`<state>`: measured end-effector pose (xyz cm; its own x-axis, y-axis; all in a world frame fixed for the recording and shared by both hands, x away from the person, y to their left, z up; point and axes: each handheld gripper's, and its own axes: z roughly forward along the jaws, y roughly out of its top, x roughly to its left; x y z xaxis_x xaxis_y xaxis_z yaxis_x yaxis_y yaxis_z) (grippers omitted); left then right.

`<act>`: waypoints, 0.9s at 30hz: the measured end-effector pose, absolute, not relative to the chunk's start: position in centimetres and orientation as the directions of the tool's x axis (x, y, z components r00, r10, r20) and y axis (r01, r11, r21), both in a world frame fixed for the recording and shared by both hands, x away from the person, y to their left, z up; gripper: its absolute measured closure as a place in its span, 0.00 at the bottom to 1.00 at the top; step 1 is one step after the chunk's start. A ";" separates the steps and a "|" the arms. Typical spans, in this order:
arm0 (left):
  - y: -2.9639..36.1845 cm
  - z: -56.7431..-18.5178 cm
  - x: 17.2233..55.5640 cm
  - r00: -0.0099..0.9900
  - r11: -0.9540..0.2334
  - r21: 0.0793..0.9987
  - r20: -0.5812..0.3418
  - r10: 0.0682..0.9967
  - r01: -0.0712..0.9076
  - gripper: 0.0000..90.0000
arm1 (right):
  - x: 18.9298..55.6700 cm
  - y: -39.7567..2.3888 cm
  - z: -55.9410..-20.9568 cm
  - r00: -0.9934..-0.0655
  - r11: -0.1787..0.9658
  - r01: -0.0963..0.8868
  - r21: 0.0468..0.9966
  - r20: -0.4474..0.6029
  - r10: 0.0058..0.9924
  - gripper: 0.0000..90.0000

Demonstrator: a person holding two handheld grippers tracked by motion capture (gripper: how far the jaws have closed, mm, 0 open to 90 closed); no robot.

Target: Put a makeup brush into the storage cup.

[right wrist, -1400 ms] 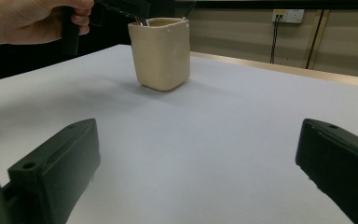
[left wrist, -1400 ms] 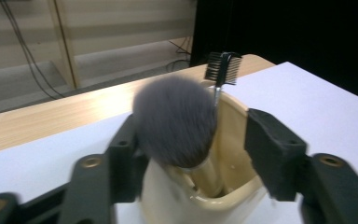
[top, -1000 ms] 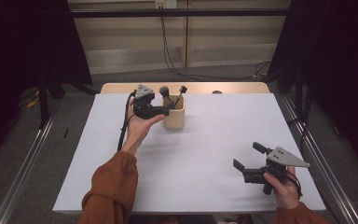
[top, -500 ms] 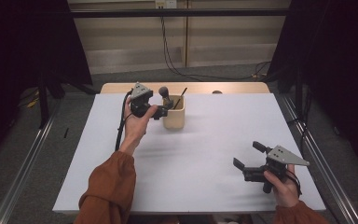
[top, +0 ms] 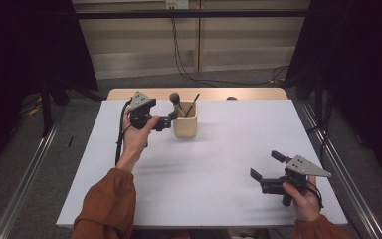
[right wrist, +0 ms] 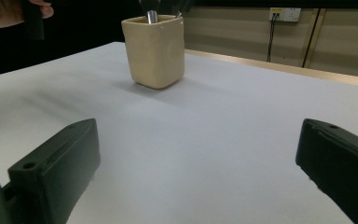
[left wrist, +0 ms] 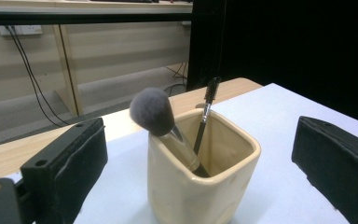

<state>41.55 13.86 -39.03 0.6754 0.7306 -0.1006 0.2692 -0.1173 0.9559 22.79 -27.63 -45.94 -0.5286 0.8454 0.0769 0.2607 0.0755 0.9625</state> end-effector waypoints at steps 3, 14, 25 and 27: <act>14.5 -38.8 41.2 0.670 -0.115 0.957 -0.096 0.736 0.265 0.04 | 22.7 -27.8 -45.9 -0.522 0.069 0.262 0.963 0.082 0.849 0.00; 16.4 -39.0 39.2 0.665 -0.115 0.963 -0.079 0.742 0.243 0.06 | 22.6 -27.8 -45.9 -0.516 0.067 0.260 0.963 0.080 0.853 0.00; 18.0 -39.9 37.2 0.650 -0.124 0.965 -0.058 0.758 0.231 0.05 | 22.4 -27.8 -45.8 -0.523 0.064 0.264 0.962 0.087 0.848 0.00; 18.5 -40.0 37.0 0.650 -0.108 0.967 -0.069 0.757 0.229 0.05 | 22.4 -27.8 -45.8 -0.522 0.063 0.262 0.963 0.087 0.849 0.00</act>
<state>36.96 18.51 -39.96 0.6498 0.7570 -0.0692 0.2290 -0.1081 0.9674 22.40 -27.82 -45.81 -0.5219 0.8486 0.0870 0.2621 0.0625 0.9630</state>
